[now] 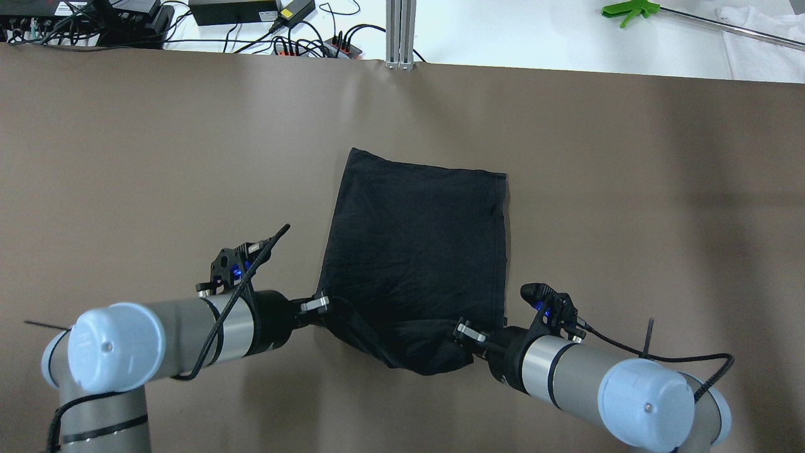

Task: Fold clothes

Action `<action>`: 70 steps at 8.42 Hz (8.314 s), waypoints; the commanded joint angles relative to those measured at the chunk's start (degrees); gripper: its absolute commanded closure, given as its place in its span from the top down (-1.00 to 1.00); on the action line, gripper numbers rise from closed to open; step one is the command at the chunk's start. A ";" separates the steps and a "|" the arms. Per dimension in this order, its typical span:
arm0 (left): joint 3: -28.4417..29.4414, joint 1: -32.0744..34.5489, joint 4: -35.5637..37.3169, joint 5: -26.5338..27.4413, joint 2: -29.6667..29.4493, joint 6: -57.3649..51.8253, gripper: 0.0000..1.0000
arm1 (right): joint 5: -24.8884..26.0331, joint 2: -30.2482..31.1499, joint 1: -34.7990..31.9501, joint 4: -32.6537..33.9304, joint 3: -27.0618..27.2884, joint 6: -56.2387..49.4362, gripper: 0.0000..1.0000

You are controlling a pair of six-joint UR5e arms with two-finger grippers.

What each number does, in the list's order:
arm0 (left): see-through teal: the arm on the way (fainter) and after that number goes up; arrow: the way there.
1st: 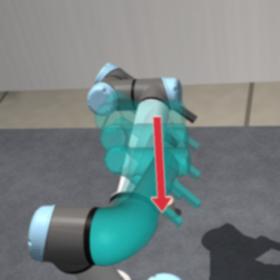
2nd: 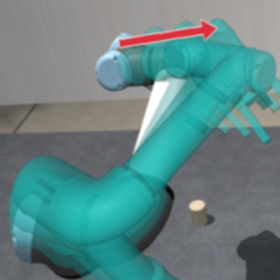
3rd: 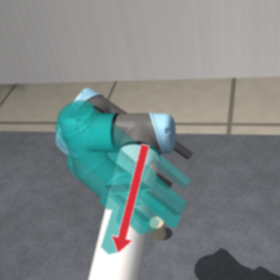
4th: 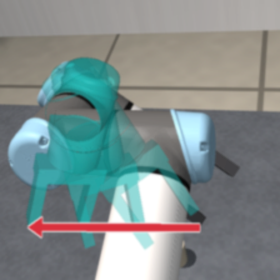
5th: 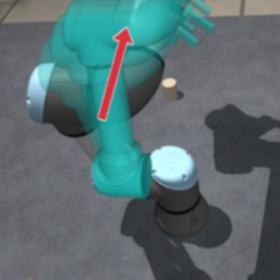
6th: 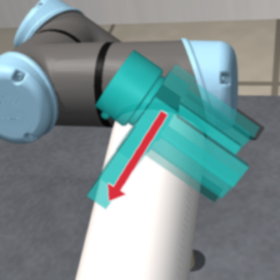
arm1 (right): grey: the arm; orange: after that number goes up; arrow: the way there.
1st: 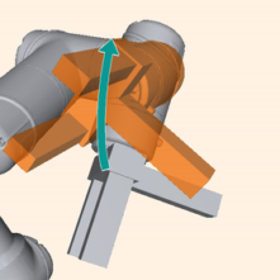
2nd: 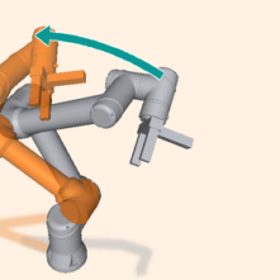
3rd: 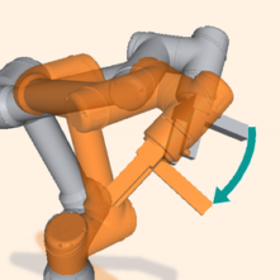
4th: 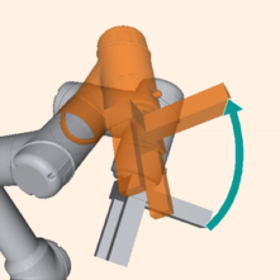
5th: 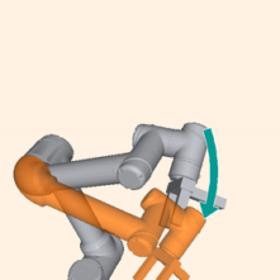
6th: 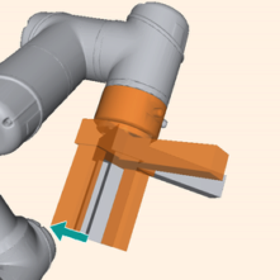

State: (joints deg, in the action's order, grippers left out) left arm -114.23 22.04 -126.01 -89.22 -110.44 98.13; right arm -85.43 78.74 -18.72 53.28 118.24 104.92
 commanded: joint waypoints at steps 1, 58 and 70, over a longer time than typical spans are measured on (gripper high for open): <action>6.80 9.66 1.64 -6.56 -6.96 -1.79 -1.00 | -0.09 -3.92 -7.01 0.85 -4.23 0.02 -1.00; 28.62 35.53 1.03 -20.73 -15.07 -11.74 1.00 | -13.88 -27.94 -25.65 0.94 -47.67 -39.53 -1.00; 29.59 35.27 1.03 -20.46 -16.65 -11.83 1.00 | -17.66 -25.65 -31.29 1.03 -47.84 -43.57 0.90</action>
State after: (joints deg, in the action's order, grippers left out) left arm -84.65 57.30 -124.98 -109.61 -126.90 86.40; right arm -103.05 52.81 -49.77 54.34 70.37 61.58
